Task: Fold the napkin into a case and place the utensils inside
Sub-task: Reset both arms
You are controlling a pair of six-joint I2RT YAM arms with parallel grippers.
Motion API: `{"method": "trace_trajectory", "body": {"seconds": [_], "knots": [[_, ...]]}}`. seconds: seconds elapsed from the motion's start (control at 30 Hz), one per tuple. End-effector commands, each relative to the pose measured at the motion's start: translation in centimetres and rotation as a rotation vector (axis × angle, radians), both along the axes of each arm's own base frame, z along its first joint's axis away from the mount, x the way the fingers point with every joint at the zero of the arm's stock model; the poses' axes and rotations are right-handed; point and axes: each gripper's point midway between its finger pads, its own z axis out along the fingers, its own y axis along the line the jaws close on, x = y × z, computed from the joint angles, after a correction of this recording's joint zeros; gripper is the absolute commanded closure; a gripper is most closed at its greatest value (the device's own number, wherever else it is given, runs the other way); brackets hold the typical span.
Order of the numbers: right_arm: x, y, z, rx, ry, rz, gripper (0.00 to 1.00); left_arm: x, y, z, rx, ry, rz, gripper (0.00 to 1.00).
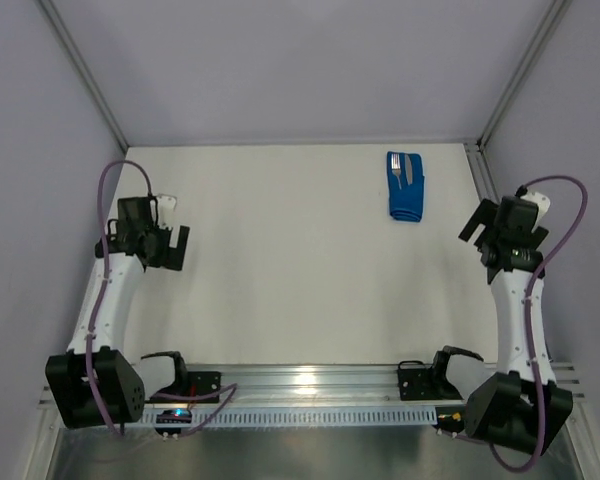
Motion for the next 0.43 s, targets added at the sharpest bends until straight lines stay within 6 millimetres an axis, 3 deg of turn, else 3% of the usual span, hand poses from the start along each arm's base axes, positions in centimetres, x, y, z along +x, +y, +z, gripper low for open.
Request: {"method": "trace_trajectory", "body": {"seconds": [0.0, 0.07, 0.17, 0.4], "knots": [[-3.9, 0.6, -1.3, 0.04, -0.062, -0.116, 0.01, -1.3, 3.3, 1.6, 0.161, -0.095, 0.104, 0.01], [-5.2, 1.7, -3.0, 0.077, -0.057, -0.096, 0.01, -2.3, 3.3, 1.2, 0.166, -0.086, 0.101, 0.01], [-6.6, 3.4, -3.7, 0.134, -0.096, -0.067, 0.01, -3.8, 2.8, -0.4, 0.154, -0.047, 0.08, 0.01], [-6.9, 5.4, -2.1, 0.181, -0.193, 0.019, 0.01, -6.2, 1.1, -4.2, 0.074, 0.093, 0.029, 0.01]]}}
